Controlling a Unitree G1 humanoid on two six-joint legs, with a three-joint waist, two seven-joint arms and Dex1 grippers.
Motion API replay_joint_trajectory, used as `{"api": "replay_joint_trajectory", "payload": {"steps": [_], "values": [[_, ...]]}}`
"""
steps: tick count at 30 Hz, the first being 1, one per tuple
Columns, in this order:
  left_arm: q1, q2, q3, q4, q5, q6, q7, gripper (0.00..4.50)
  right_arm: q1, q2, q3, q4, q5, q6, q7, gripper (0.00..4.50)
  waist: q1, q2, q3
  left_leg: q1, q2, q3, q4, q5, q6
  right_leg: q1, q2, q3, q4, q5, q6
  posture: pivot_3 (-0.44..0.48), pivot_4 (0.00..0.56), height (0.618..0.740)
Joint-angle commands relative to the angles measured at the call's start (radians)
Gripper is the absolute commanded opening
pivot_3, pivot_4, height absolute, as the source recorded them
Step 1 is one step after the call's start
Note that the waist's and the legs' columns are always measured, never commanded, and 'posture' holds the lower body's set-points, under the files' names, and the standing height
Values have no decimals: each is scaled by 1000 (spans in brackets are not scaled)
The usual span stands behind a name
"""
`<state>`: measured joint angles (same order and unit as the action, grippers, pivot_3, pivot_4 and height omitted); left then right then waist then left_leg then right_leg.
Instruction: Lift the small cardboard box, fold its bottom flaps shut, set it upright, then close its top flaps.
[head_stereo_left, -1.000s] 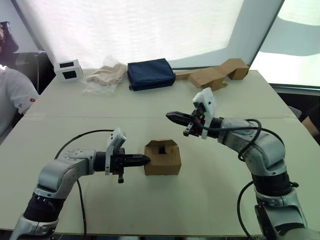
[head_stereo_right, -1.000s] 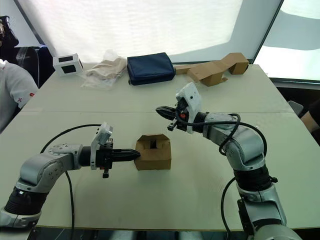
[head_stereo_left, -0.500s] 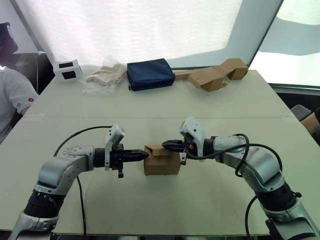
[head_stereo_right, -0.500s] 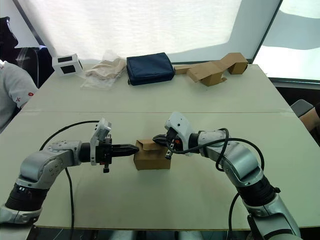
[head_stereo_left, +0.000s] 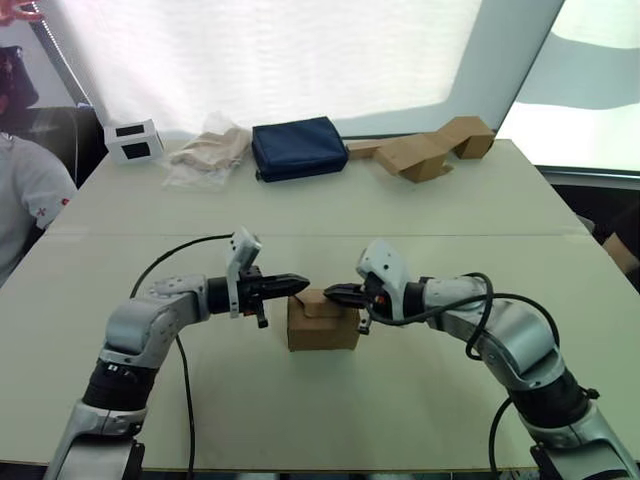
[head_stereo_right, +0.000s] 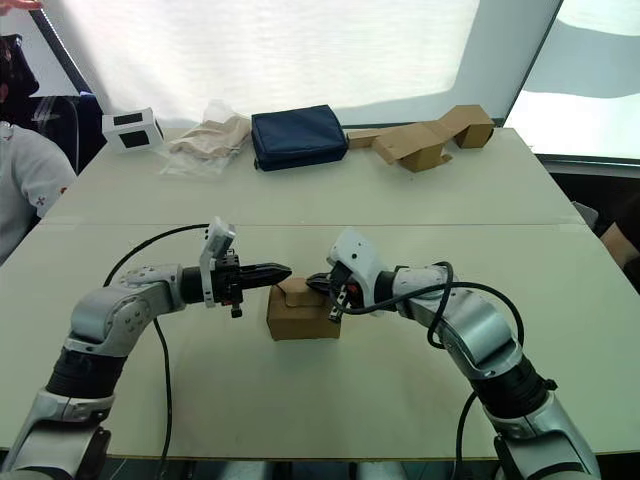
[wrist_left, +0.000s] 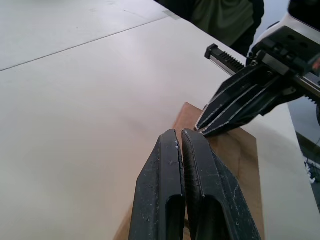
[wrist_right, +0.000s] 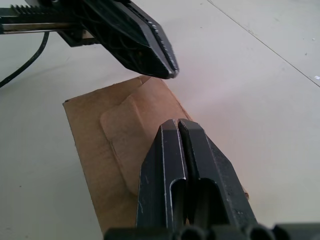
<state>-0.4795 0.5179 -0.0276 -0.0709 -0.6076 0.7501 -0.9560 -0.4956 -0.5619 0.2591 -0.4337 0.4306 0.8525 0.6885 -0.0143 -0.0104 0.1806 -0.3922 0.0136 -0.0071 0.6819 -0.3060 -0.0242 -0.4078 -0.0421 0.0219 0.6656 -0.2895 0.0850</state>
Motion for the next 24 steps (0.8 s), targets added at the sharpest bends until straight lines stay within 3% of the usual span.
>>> {"api": "replay_joint_trajectory", "payload": {"steps": [1, 14, 24], "values": [[-19, -1, -23, 25, 48, -47, 2, 124, 8, 6, -20, -57, -11, -37, -11, 0, 1, 0, 0, 0, 0, 0, 0, 0, 0, 0, 0, 0, 0, 0, 0, 0, 150, 740], [7, -3, -35, -17, 41, -32, -10, 124, 60, -40, -22, -138, -14, -103, 41, 0, 1, 0, 0, 0, 0, 0, 0, 0, 0, 0, 0, 0, 0, 0, 0, 0, 150, 740], [3, -25, -26, -17, 37, -16, 22, 124, 107, -107, 47, -140, -133, -257, 104, 0, 1, 0, 0, 0, 0, 0, 0, 0, 0, 0, 0, 0, 0, 0, 0, 0, 150, 740]]}}
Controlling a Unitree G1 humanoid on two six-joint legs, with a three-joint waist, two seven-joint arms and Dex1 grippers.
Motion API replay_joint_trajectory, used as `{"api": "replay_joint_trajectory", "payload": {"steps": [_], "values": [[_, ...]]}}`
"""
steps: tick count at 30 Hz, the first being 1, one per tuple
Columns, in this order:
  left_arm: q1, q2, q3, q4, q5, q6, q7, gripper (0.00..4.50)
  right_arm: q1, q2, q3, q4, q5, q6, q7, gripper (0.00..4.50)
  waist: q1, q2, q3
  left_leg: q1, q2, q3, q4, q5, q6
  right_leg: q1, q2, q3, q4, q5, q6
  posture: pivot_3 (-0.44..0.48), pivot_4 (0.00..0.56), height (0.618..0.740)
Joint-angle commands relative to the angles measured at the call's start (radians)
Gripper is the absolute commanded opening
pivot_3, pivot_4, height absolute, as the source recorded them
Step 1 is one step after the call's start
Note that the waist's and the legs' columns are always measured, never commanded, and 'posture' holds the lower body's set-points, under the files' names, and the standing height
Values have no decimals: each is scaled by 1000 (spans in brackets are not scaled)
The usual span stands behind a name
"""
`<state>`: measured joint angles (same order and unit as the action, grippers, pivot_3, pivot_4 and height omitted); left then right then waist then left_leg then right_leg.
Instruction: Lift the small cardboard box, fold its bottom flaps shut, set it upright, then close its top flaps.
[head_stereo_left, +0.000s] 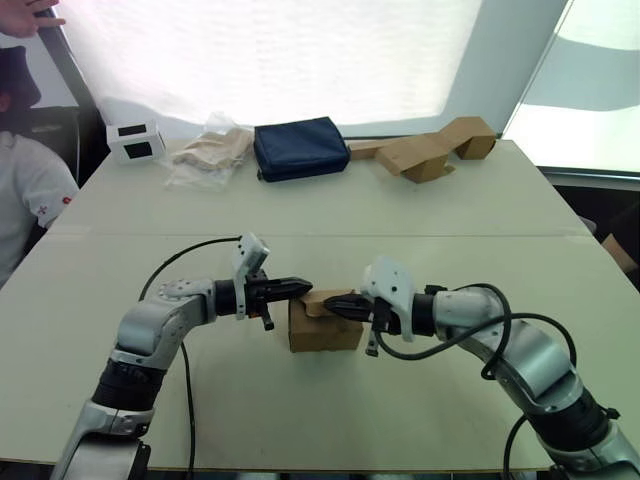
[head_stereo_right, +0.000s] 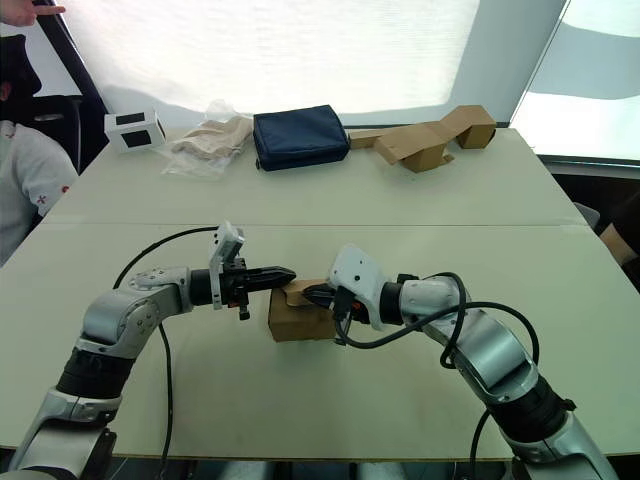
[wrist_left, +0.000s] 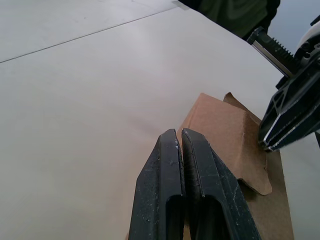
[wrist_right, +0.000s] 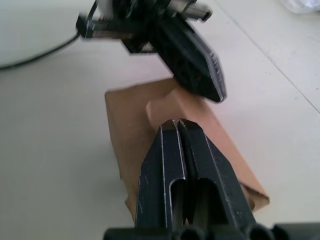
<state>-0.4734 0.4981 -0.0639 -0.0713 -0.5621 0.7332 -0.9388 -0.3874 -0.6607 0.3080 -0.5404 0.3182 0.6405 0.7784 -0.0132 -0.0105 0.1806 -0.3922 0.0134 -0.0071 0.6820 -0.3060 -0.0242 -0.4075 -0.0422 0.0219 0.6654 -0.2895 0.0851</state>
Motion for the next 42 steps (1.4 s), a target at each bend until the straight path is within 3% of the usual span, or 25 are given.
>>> {"api": "replay_joint_trajectory", "payload": {"steps": [1, 10, 27, 35, 42], "values": [[-3, -6, 11, -16, -10, 1, 6, 124, 2, -12, 2, -29, -31, -60, 20, 0, -1, 0, 0, 0, 0, 0, 0, 0, 0, 0, 0, 0, 0, 0, 0, 0, 150, 740], [-17, -34, 56, -11, -55, 37, 44, 124, -7, -2, 30, 18, -85, -80, 40, 0, 0, 0, 0, 0, 0, 0, 0, 0, 0, 0, 0, 0, 0, 0, 0, 0, 150, 740], [31, -13, -3, -28, -10, -15, -10, 124, -32, 19, 55, 96, -194, -147, 42, 0, 0, 0, 0, 0, 0, 0, 0, 0, 0, 0, 0, 0, 0, 0, 0, 0, 150, 740], [44, 37, -80, -47, 89, -103, -36, 124, -24, 29, 2, 43, -80, -63, 96, 0, 1, 0, 0, 1, 0, 0, 0, 0, 0, 1, 0, 0, 0, 0, 0, 0, 150, 740], [37, 52, -107, -37, 142, -157, -45, 124, -28, 30, -127, 3, 89, 76, 111, 0, 1, 0, 0, 1, 0, 0, 0, 0, 0, 1, 0, 0, 0, 0, 0, 0, 150, 740]]}}
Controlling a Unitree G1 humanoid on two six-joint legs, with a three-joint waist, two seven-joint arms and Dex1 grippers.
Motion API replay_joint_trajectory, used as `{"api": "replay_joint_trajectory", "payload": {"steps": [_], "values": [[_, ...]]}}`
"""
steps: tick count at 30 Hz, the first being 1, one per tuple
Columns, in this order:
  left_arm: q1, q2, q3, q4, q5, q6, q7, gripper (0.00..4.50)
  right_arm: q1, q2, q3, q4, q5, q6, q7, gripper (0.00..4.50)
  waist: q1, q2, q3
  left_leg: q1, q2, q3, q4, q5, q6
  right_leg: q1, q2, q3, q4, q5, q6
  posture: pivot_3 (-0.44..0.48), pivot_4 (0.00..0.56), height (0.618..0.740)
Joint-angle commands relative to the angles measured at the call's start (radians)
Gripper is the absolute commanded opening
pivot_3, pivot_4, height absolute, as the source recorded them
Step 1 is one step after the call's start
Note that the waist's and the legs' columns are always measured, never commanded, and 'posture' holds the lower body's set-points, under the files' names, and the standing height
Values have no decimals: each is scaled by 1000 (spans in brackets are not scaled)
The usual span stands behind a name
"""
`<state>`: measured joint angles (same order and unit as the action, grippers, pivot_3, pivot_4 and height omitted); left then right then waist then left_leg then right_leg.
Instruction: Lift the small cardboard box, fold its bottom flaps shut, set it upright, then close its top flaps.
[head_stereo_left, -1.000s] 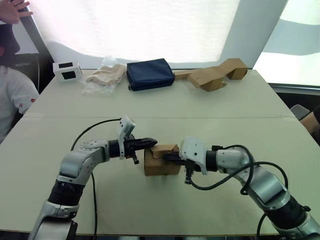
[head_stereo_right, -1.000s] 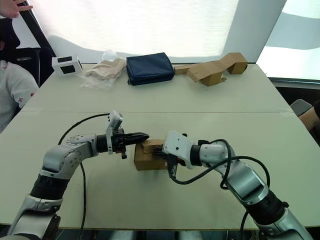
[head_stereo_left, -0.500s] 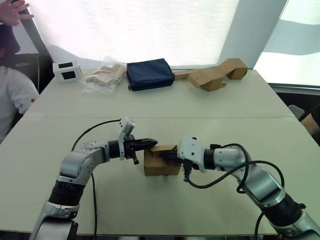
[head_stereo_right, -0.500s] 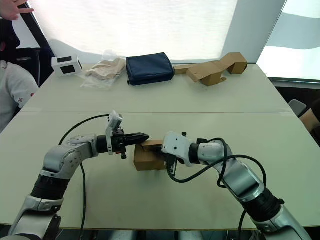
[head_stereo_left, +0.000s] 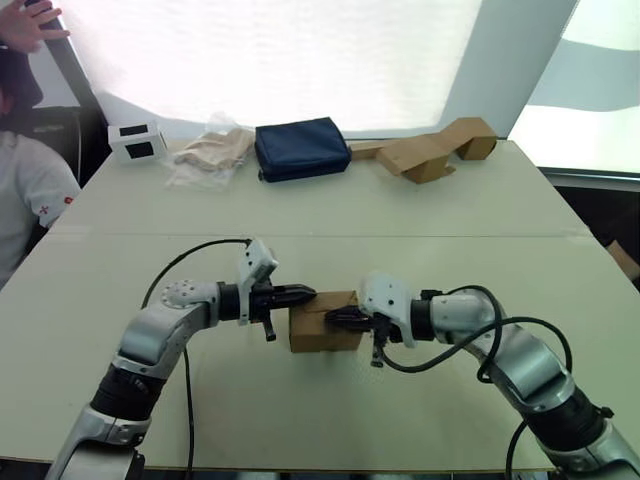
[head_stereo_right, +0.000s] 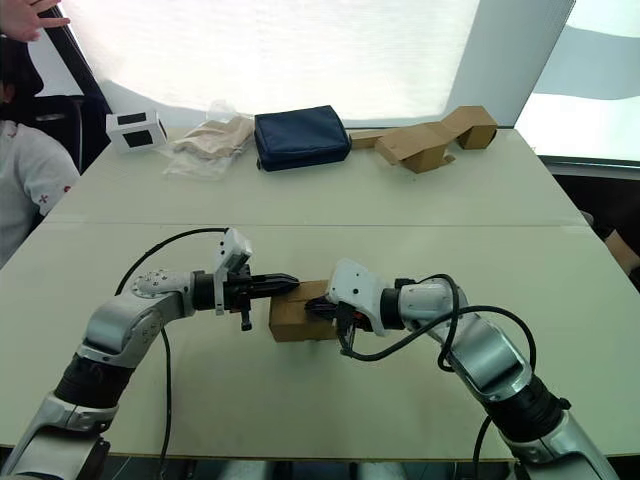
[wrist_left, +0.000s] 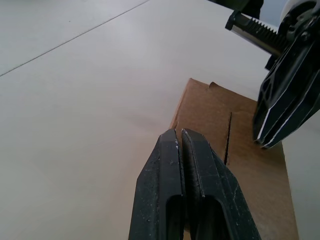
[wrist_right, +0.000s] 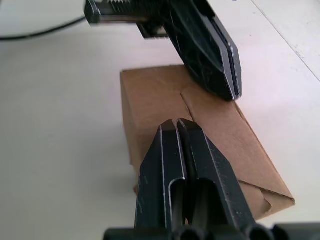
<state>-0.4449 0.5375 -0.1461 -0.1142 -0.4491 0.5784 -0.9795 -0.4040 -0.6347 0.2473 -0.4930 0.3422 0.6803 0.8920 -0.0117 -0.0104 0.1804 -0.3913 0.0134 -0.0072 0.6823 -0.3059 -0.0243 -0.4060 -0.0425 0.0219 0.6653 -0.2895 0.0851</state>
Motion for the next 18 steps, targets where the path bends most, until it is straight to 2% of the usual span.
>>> {"api": "replay_joint_trajectory", "payload": {"steps": [1, 7, 12, 18], "values": [[8, 14, -12, -2, 17, 6, -5, 124, -13, 9, -89, -41, 79, 49, -16, 0, 0, 0, 0, 0, 0, 0, 0, 0, 0, 0, 0, 0, 0, 0, 0, 0, 150, 740], [-5, 28, 110, -81, -91, 101, 33, 124, -33, 26, -151, 2, 89, 61, -80, 0, -4, 0, 0, 0, 0, 0, 0, 0, 0, 0, 0, 0, 0, 0, 0, 0, 150, 740], [26, 54, 136, -155, -105, 137, 67, 124, -34, 27, -128, 29, 52, 31, -106, 0, -2, 0, 0, 0, 1, 0, 0, 0, 0, -1, 1, 0, 0, 0, 0, 0, 150, 740], [40, 24, 115, -201, -112, 151, 112, 124, -43, 41, -76, 56, 20, -5, -107, 0, -1, 0, 0, 0, 0, 0, 0, 0, 0, -1, 0, 0, 0, 0, 0, 0, 150, 740]]}}
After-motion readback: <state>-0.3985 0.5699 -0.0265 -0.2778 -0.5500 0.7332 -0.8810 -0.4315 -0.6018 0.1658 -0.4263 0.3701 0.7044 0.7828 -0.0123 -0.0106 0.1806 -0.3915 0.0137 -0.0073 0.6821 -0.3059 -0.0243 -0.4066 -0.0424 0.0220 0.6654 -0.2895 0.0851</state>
